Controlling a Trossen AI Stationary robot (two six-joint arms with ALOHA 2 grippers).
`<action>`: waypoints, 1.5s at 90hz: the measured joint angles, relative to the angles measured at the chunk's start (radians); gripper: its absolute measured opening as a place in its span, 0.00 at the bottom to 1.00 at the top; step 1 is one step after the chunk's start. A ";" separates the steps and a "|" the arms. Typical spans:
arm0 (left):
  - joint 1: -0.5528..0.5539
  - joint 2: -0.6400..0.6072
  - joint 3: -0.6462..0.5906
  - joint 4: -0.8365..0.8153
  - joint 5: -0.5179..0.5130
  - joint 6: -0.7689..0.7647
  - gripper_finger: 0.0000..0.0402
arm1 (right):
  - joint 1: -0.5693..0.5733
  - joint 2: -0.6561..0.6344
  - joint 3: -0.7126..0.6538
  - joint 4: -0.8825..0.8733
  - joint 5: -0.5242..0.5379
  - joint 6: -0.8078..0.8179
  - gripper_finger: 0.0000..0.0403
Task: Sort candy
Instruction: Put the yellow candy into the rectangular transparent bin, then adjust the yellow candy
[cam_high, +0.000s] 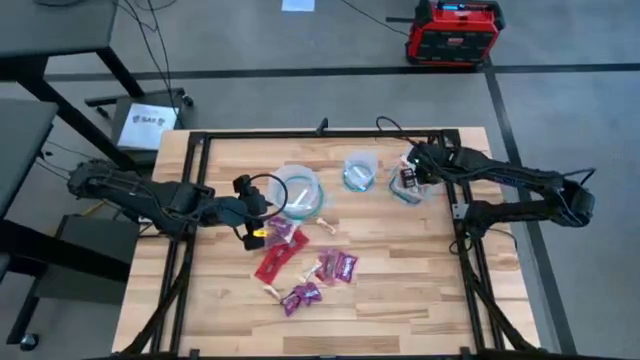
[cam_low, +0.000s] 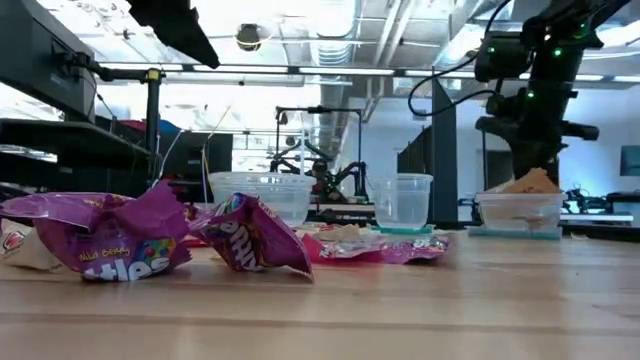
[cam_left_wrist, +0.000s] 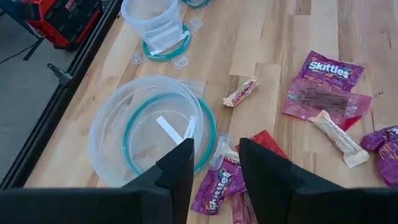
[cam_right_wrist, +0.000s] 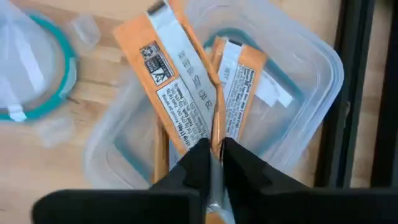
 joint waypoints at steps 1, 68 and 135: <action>0.000 0.000 0.000 0.000 0.000 0.000 0.28 | 0.000 0.000 0.000 -0.001 0.002 -0.001 0.14; 0.000 0.000 0.000 0.000 0.000 0.003 0.28 | 0.172 -0.008 0.000 -0.042 -0.026 -0.107 0.53; 0.000 0.000 0.000 0.001 0.000 0.008 0.28 | 0.294 0.134 0.001 0.005 0.014 -0.163 0.41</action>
